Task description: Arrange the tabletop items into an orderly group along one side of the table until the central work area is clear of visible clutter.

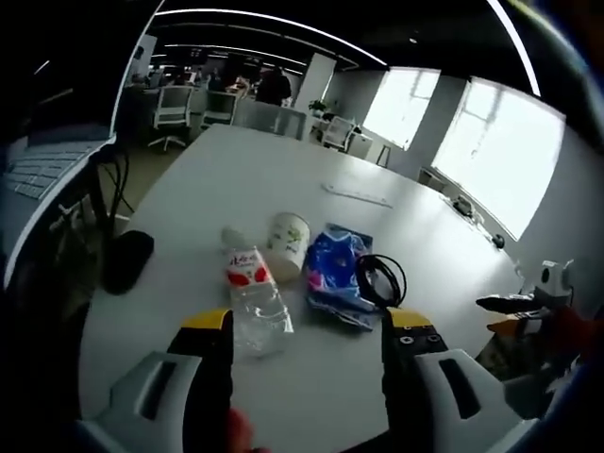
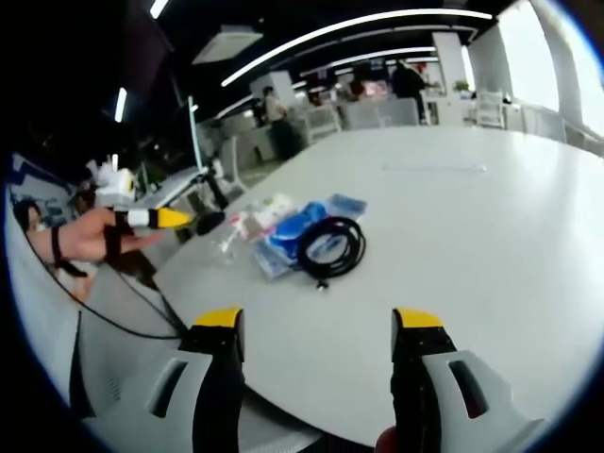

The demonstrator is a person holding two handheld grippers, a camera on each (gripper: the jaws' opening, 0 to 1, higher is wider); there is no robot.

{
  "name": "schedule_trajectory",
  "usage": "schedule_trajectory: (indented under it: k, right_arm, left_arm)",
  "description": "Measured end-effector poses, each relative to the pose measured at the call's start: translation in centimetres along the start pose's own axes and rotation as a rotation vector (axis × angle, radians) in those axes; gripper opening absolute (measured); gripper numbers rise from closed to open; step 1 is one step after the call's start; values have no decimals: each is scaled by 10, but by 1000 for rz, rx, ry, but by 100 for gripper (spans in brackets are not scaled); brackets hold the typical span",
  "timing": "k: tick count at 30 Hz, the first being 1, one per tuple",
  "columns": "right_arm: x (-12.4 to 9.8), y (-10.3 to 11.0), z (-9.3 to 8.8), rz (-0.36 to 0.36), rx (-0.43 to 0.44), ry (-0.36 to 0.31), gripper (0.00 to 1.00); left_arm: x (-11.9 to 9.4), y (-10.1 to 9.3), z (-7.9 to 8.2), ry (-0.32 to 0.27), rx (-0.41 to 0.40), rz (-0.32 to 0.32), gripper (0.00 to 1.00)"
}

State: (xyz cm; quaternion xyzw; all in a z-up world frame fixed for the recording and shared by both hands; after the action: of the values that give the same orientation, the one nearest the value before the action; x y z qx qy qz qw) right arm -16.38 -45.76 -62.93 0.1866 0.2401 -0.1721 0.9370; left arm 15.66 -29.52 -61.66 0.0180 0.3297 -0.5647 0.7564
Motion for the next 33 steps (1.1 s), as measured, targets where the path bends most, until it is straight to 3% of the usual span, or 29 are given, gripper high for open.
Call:
schedule_trajectory:
  k: [13,25,28,33]
  right_arm:
    - [-2,-1,-3,-11,12,6,60]
    - [-2,-2,-5,-14,23,10,60]
    - [-3,-4,-5,-21,33,5,60]
    - [-4,-6,-7,-28,39,7,59]
  left_arm:
    - [25,22,2,119,-145,107,61]
    - [66,31,13,215,-173,157,59]
    - [76,35,11,244,-238,167,59]
    - [85,36,13,282,-220,187,58]
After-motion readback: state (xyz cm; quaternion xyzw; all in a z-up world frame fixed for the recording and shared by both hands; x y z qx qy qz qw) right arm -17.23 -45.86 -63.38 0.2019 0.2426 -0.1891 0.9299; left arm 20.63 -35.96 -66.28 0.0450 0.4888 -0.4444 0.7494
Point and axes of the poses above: the point that each gripper's makers call its tool centre point, and the gripper's own axes: x roughly forward along the fingers, y roughly to its left, z roughly out of its top, the point moved 8 cm from there along -x, roughly backward along the fingers, and after that the axes turned 1 degree about -y, right-handed, at the moved point
